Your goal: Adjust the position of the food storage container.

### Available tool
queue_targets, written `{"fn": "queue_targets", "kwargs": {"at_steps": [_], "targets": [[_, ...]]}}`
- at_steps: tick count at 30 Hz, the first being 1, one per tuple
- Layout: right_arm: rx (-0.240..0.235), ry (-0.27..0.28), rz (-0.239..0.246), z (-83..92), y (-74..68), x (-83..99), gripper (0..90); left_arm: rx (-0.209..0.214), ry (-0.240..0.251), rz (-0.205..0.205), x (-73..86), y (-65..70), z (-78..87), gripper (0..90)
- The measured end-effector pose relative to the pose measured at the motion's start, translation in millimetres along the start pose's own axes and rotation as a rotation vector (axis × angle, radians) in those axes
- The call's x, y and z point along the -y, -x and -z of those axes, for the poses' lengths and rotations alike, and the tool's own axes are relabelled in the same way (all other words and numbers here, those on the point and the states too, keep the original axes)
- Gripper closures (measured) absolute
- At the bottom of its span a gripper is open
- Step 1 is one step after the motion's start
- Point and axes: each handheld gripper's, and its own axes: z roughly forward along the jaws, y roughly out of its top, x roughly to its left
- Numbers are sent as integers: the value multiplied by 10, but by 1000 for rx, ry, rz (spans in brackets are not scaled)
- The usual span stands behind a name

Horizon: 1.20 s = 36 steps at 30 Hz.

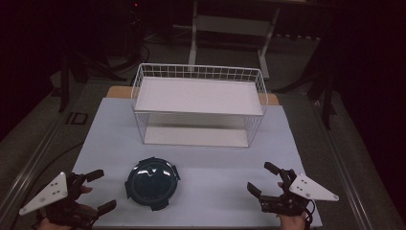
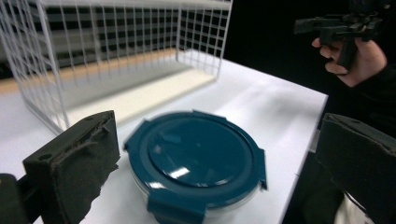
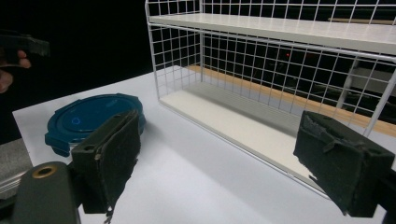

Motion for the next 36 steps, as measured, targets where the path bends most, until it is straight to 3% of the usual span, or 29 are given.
{"fn": "queue_targets", "kwargs": {"at_steps": [2,4,5,6,10,12,13,14,16,18,24,26,28,36], "targets": [[-1,2,6,-3,-8,-3,139,0,-17,5,-1,-15,-12,0],[-2,0,4,-4,-11,-1,140,-43,-48,-17,-3,1,-17,0],[-5,0,0,-6,-9,3,139,-43,-48,-17,-3,1,-17,0],[-5,-2,-2,-11,-4,8,140,-8,-72,4,6,-27,-24,0],[-13,-8,-9,-30,-2,25,140,-15,-157,-13,66,-63,-44,18],[-14,-8,-8,-32,-3,26,139,-8,-170,-6,89,-86,-44,105],[-13,-7,-10,-33,-3,26,139,-6,-199,-7,132,-122,-49,105],[-6,-2,-13,-36,-7,33,139,2,-215,-10,152,-134,-53,219],[-8,-6,-11,-43,-12,37,139,29,-267,-8,212,-167,-71,339],[-9,-10,-7,-48,-18,41,139,30,-315,-18,256,-182,-91,459],[-11,-6,-7,-42,-23,39,139,12,-413,-21,352,-247,-151,714],[-11,-8,-7,-43,-24,41,139,1,-426,-29,363,-260,-168,758],[-14,-9,-6,-44,-27,45,139,-6,-441,-26,363,-275,-189,860],[-18,-11,-13,-43,-22,48,139,-8,-492,-38,331,-282,-334,900]]}}
